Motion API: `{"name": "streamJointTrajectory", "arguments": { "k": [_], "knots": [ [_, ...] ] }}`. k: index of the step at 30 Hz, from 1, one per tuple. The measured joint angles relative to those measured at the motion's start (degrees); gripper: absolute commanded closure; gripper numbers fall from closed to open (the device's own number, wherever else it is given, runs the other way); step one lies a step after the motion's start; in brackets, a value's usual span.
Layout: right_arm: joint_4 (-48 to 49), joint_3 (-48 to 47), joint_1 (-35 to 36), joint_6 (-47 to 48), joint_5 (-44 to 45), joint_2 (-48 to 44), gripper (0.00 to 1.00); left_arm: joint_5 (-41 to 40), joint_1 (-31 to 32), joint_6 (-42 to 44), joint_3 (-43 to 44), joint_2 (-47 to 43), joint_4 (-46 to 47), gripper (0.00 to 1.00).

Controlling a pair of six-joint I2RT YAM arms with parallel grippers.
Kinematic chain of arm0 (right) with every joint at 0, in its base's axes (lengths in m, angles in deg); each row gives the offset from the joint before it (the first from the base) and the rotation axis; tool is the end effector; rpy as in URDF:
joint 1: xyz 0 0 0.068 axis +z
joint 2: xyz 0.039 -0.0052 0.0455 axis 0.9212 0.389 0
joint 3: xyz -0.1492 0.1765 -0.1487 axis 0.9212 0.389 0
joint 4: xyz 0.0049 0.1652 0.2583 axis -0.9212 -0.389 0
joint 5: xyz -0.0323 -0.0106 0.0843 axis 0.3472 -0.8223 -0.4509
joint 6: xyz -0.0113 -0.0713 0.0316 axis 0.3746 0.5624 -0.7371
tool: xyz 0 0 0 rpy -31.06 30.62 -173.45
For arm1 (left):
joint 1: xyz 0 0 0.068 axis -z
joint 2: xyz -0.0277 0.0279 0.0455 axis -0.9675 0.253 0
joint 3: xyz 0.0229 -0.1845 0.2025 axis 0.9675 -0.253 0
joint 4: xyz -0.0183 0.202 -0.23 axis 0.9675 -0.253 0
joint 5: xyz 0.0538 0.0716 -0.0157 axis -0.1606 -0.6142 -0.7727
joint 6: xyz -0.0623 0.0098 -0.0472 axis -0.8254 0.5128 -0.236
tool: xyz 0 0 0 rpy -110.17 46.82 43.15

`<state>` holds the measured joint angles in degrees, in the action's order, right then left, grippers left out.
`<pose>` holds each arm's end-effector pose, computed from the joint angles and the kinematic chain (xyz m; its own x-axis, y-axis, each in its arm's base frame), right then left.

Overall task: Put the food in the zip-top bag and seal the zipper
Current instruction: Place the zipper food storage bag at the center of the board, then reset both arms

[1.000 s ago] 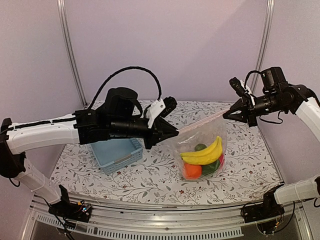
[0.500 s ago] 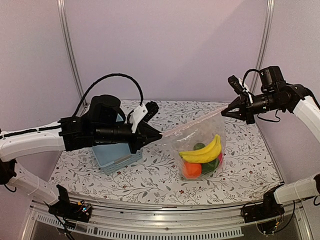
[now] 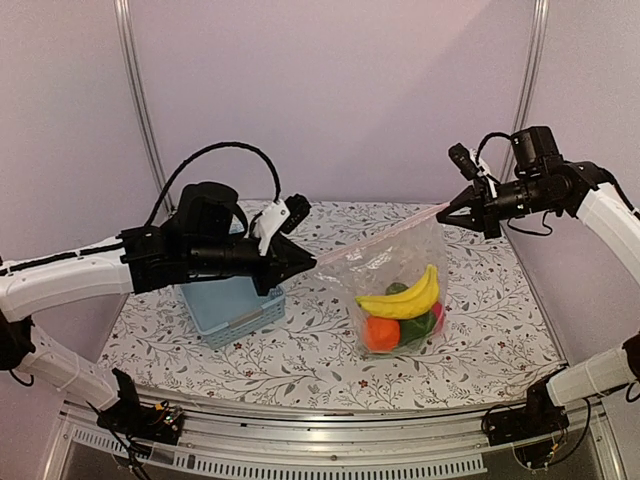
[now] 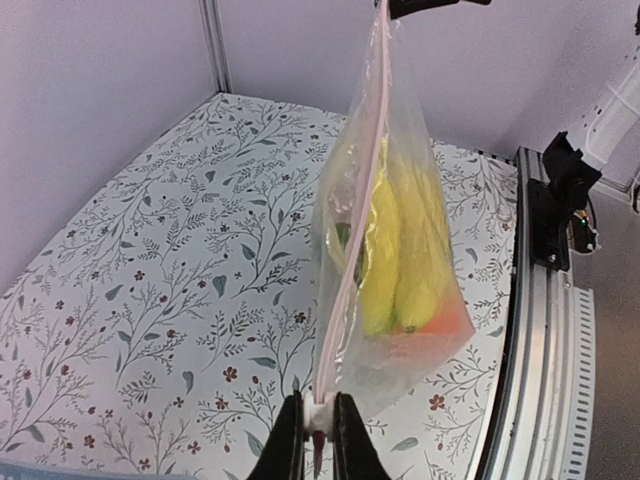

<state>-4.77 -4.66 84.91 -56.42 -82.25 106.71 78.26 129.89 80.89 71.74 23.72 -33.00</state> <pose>0.2811 0.1430 0.3783 -0.1639 -0.4340 -0.8859 -0.9581 0.2839 0.0382 0.2049 -0.3083 0.2984 -0.2052 0.3528 -0.9129 0.9030 0.4280 -0.0376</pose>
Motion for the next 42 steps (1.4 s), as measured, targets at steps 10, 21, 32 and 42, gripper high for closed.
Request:
{"name": "streamJointTrajectory", "arguments": {
  "k": [10,21,32,42],
  "knots": [
    [8.57,-23.47,-3.04,-3.08,4.15,16.63,1.00,0.63,-12.00,10.47,34.14,22.05,-7.78,1.00],
    [13.57,5.77,-2.54,9.35,2.71,12.85,0.52,7.89,-9.38,16.98,21.66,22.08,-10.58,0.63],
    [17.42,21.00,-2.21,2.82,7.85,-12.76,0.01,-8.26,-4.92,13.42,-0.33,0.28,-6.36,0.01],
    [36.68,19.74,-12.15,-24.70,24.44,-12.39,0.01,-29.57,-14.05,1.40,3.13,-5.31,2.21,0.00]
  ]
}}
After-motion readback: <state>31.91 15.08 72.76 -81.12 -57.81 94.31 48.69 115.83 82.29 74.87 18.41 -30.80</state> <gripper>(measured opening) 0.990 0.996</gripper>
